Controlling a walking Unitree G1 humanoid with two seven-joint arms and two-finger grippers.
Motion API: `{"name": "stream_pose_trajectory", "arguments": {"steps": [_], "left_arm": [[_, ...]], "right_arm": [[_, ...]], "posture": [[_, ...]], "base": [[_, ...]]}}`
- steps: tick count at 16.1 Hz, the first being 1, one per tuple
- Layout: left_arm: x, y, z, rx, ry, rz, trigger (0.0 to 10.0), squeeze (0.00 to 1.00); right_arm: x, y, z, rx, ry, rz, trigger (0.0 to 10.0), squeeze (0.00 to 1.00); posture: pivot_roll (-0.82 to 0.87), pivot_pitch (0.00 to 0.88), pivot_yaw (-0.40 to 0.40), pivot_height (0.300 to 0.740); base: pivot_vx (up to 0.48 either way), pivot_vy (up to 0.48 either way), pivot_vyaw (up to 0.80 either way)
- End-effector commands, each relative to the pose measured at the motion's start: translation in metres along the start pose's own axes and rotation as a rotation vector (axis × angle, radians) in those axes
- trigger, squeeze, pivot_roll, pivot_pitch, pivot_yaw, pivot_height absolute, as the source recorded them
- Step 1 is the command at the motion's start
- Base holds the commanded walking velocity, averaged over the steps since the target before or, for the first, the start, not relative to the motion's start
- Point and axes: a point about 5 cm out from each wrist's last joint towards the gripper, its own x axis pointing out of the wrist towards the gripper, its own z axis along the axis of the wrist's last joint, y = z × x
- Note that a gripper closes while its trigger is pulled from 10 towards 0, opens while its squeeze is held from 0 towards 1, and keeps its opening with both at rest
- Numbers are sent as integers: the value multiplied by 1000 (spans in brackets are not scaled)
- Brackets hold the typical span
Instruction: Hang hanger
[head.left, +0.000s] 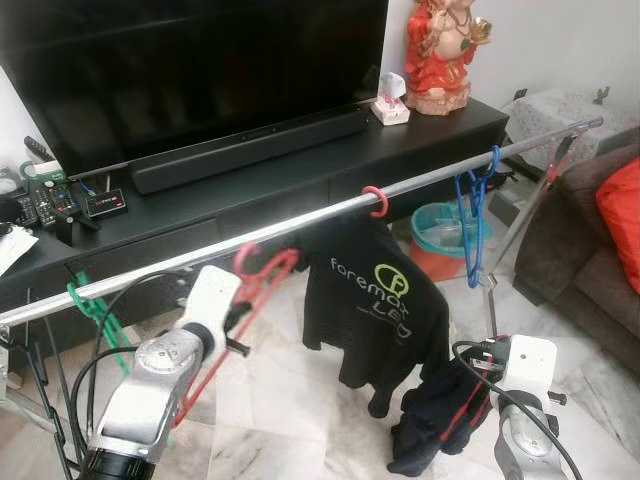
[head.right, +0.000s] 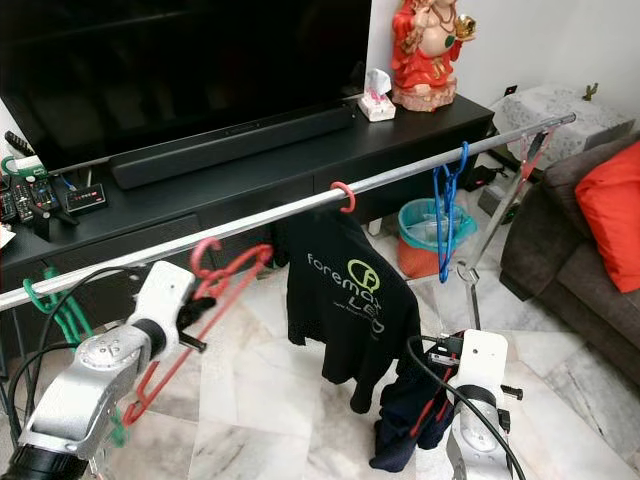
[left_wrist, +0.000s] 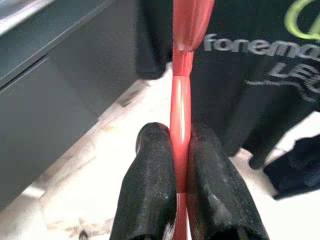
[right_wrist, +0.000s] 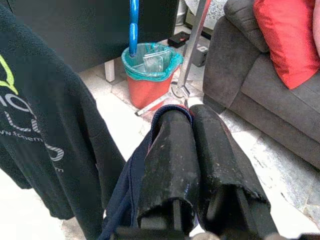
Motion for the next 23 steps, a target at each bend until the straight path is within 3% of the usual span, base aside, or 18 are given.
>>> {"name": "stream_pose_trajectory", "arguments": {"steps": [1,3,5,8,13,15,18,21,23], "left_arm": [[-2,-5,4,31,-4,-32,10000,0],[0,-12,6,69,-23,-85,10000,0],[0,-12,5,98,-2,-62,10000,0],[-3,18,-12,92,125,122,10000,0],[-10,33,-39,91,245,171,10000,0],[-14,34,-57,72,306,189,10000,0],[-19,42,-88,-90,367,245,10000,0],[-25,47,-123,-73,488,298,10000,0],[-26,44,-133,-83,511,308,10000,0]], "right_arm": [[3,2,9,3,-36,5,10000,0],[3,2,9,3,-37,5,10000,0],[3,0,9,2,-37,0,10000,0],[4,-2,8,-4,-31,-3,10000,0],[7,-2,11,-4,-37,-2,10000,0],[7,-1,11,-4,-38,0,10000,0],[7,-2,11,-6,-35,2,10000,0],[10,0,12,-9,-33,12,10000,0],[10,1,13,-9,-34,14,10000,0]], "posture": [[-156,0,3,732],[-161,0,4,732],[-162,0,5,732],[-151,0,2,732],[-143,0,-1,732],[-143,0,0,732],[-130,0,-10,732],[-125,0,-17,732],[-124,0,-18,732]], "base": [[0,0,0],[0,0,0],[0,0,0],[0,0,0],[0,0,0],[0,0,0],[0,0,0],[0,0,0],[0,0,0]]}}
